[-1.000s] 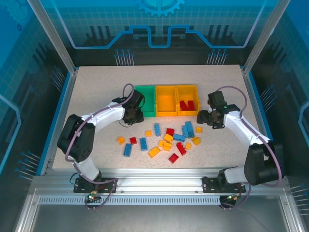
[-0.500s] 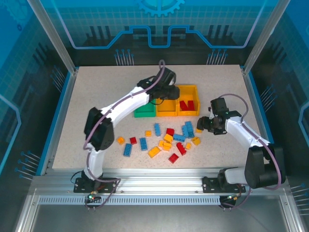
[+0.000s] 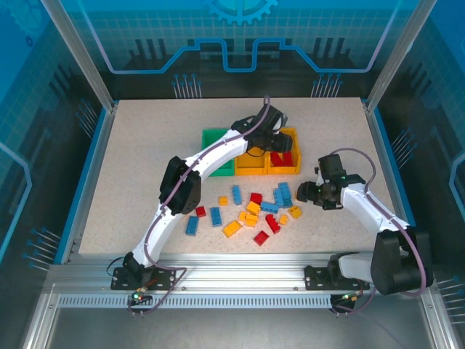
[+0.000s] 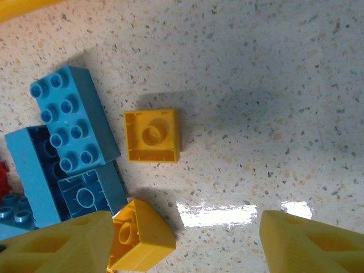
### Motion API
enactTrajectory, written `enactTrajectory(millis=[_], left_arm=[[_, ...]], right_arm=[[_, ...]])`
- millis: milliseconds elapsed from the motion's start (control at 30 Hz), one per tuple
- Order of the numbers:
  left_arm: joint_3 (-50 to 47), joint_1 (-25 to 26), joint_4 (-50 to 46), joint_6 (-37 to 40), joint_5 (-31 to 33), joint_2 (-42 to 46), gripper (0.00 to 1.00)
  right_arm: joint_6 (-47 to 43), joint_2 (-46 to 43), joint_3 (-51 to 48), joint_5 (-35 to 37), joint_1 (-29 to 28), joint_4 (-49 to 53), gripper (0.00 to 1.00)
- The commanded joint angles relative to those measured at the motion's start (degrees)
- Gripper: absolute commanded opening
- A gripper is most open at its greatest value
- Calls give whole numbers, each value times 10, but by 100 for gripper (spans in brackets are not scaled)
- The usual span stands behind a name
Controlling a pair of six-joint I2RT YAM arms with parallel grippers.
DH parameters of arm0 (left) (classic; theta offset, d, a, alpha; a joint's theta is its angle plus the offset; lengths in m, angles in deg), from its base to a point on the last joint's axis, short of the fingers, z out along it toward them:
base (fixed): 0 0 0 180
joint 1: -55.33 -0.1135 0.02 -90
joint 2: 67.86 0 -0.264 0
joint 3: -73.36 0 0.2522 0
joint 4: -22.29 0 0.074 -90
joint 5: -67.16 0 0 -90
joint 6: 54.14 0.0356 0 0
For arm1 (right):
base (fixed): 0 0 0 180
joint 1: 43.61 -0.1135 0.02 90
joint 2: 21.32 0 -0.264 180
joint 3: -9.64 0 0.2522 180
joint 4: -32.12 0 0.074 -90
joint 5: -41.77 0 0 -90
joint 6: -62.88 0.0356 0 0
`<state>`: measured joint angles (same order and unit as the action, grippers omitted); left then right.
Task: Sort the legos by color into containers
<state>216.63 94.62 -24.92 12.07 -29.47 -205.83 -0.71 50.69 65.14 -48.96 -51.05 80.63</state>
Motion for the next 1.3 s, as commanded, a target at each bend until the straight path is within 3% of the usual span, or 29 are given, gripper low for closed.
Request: enactTrajectory(millis=[0, 33, 200, 367, 833, 1267], left_arm=[[7, 5, -13, -9, -17, 6, 61], [-3, 6, -7, -9, -17, 17, 69], [-66, 7, 28, -13, -9, 87, 87], [-154, 7, 58, -10, 18, 173, 98], [-447, -26, 115, -32, 51, 355, 99], [-551, -51, 117, -50, 93, 435, 99]], right_arm=[[21, 3, -12, -20, 7, -14, 69], [21, 8, -11, -25, 7, -19, 69], [11, 45, -5, -34, 2, -44, 68], [-2, 91, 9, -31, -9, -53, 68], [-20, 174, 66, 1, -24, -48, 65], [-34, 268, 157, 65, -57, 40, 53]])
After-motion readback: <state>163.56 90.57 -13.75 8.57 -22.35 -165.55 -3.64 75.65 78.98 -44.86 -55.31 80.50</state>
